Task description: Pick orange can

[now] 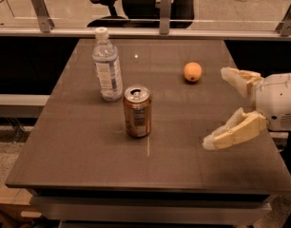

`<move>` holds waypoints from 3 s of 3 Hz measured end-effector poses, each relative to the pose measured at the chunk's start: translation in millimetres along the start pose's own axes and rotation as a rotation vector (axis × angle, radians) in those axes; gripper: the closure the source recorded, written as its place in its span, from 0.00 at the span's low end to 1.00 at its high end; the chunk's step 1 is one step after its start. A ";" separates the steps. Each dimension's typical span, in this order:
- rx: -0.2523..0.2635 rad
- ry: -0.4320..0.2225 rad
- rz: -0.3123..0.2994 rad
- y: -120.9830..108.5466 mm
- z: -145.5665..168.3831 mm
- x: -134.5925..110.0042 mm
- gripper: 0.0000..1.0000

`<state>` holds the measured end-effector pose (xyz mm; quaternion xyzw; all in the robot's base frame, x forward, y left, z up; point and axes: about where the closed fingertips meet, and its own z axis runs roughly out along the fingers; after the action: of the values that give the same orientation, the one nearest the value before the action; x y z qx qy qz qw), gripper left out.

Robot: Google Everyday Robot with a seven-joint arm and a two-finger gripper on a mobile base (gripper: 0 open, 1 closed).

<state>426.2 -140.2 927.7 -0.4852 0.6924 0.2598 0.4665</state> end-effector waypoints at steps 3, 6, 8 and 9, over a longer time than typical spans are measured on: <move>-0.106 -0.245 -0.012 11.2 53.1 -5.1 0.00; -0.213 -0.173 -0.028 14.9 106.3 -7.0 0.00; -0.300 -0.165 -0.059 27.4 132.2 -22.0 0.00; -0.340 -0.168 -0.071 39.8 141.9 -27.5 0.00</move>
Offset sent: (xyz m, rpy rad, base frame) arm 0.0105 0.0498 -0.0167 0.2979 -0.0927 0.1448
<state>448.2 2.7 887.7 -0.5577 0.5796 0.3959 0.4430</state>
